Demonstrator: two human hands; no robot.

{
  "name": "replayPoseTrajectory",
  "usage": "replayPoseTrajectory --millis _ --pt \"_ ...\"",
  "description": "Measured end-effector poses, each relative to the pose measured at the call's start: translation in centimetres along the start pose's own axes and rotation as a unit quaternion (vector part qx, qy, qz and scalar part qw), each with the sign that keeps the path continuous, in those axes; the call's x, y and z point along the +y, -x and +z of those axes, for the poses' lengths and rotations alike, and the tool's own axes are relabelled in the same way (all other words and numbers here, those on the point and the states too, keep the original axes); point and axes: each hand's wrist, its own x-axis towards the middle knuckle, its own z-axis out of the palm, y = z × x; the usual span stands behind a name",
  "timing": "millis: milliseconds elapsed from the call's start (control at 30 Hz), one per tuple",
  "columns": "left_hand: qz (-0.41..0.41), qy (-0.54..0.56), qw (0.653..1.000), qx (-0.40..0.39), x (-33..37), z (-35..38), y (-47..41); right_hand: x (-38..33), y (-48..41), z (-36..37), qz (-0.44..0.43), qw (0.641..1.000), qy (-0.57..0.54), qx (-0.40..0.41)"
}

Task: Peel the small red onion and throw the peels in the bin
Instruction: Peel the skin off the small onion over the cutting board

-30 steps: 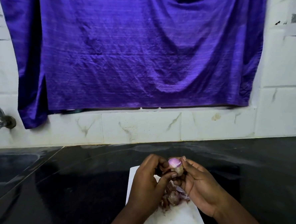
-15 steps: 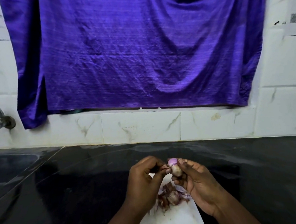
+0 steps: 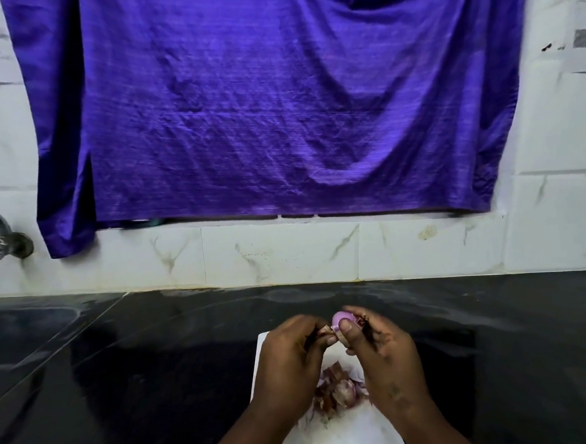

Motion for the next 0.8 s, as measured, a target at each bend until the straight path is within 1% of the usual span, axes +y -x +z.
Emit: replayPoseTrajectory --millis 67,100,133,167,200,233,333,400,500,667,800 --pt "0.003 -0.003 1.000 -0.017 0.2 -0.1 0.0 0.7 -0.3 -0.2 -0.037 0.998 0.056 0.020" --pt "0.015 -0.011 0.999 -0.042 0.3 -0.1 0.2 0.9 -0.7 -0.5 -0.041 0.996 0.067 0.037" --pt "0.028 -0.018 0.997 -0.075 0.5 0.0 0.5 1.1 -1.3 -0.9 -0.022 0.997 0.051 0.058" --pt "0.029 -0.024 0.993 -0.111 0.5 0.2 0.8 1.3 -1.9 -1.4 0.010 0.997 0.011 0.073" --pt "0.019 -0.031 0.989 -0.142 0.3 0.3 1.0 1.3 -2.2 -1.8 0.041 0.996 -0.025 0.076" --pt "0.008 -0.047 0.987 -0.156 0.0 0.2 1.0 1.2 -2.3 -2.0 0.055 0.995 -0.058 0.067" --pt "0.004 -0.101 0.986 -0.136 -1.1 0.0 0.8 0.2 -1.5 -1.0 0.071 0.990 -0.122 0.008" --pt "0.006 -0.131 0.980 -0.150 -0.9 -0.1 0.8 -0.1 -1.2 -0.6 0.078 0.987 -0.137 -0.026" --pt "0.020 -0.152 0.978 -0.143 -0.3 -0.2 0.9 -0.3 -1.2 -0.8 0.090 0.984 -0.147 -0.041" --pt "0.026 -0.187 0.977 -0.095 -0.6 0.0 0.7 -0.4 -1.1 -0.8 0.098 0.978 -0.167 -0.071" --pt "0.017 -0.166 0.985 -0.050 -0.2 -0.3 0.7 -0.7 -1.4 -0.9 0.131 0.965 -0.212 -0.084"
